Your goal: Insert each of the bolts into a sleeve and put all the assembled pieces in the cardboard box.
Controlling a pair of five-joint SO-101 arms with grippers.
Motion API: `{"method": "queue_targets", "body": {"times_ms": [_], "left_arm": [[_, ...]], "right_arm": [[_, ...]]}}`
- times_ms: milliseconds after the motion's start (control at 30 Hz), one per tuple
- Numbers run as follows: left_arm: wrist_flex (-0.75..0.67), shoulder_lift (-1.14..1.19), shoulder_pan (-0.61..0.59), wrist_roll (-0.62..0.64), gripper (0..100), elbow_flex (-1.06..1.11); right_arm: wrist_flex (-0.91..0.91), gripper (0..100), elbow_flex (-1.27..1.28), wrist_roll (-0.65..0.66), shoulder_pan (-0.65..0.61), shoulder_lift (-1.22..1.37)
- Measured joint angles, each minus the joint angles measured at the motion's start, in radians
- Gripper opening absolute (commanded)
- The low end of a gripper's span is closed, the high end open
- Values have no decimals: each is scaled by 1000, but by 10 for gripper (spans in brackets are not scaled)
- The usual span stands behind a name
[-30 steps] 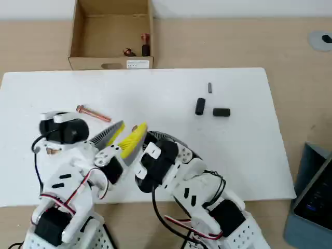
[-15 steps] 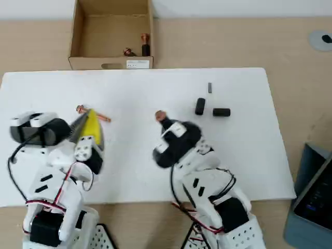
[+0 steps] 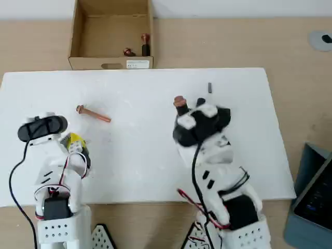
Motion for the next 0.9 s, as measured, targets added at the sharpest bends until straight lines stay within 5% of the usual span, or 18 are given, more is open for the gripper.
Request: {"method": "queue_targets", "body": {"times_ms": [900], "left_arm": [[46,2,0,0,2,8]], "right_arm": [[-212,9,-1462,-11,0,1792]]}}
